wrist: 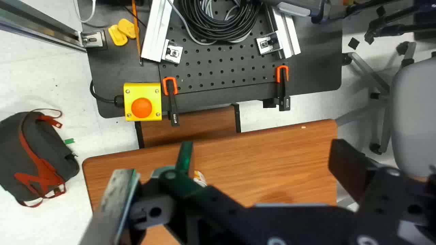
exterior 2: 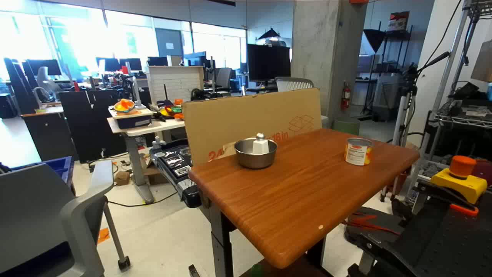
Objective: Move the can to the right
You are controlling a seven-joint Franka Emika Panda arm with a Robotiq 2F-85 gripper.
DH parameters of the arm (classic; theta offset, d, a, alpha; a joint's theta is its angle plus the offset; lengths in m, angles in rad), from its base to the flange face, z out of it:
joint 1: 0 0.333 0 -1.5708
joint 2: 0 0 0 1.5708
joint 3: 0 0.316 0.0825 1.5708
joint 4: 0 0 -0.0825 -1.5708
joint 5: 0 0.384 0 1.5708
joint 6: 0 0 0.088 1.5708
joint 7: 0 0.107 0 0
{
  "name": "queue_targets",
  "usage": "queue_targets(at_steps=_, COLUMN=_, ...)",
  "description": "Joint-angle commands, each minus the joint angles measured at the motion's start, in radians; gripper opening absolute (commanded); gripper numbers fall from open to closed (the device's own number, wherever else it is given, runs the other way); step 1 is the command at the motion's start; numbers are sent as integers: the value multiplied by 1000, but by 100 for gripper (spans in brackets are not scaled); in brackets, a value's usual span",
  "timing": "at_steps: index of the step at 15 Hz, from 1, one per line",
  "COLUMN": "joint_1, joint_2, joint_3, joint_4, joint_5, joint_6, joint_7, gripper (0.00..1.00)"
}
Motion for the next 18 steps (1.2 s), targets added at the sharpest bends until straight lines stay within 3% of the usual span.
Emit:
queue_targets(at_steps=1, joint_1=-22, joint_2=4, joint_3=16, joint_4=3, joint_5=9, joint_6=-2, joint_7=-11, gripper=100)
queue_targets(at_steps=9, joint_1=-22, joint_2=4, joint_3=16, joint_4=4, joint_5=9, joint_6=-2, joint_7=-11, gripper=100)
queue_targets(at_steps=11, joint_1=-19, joint_2=55, joint_3=27, joint_4=13, joint_5=16, joint_6=28, joint_7=23, gripper=100)
queue_targets(at_steps=18, joint_1=12, joint_2=340, joint_3=107, joint_4=37, joint_5=93, joint_6=304, joint_7=140, gripper=100)
